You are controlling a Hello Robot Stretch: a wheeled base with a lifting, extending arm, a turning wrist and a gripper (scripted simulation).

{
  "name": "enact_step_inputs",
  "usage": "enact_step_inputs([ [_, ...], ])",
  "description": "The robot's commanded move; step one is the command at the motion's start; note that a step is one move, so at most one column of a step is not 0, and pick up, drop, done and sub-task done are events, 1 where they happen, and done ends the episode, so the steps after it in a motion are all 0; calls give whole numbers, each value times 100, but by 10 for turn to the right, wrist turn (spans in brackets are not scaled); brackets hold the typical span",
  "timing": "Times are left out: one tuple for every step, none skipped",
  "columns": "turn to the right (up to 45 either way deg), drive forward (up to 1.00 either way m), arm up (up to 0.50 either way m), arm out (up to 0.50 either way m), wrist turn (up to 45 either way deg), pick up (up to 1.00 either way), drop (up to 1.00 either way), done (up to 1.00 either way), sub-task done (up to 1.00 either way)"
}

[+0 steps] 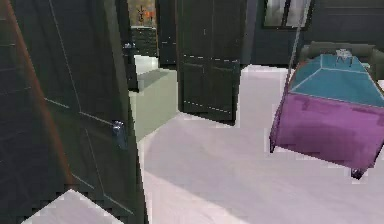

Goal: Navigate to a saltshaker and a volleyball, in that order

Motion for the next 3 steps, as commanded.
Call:
enact_step_inputs([
  [0,100,0,0,0,0,0,0,0],
  [0,40,0,0,0,0,0,0,0],
  [-240,0,0,0,0,0,0,0,0],
])
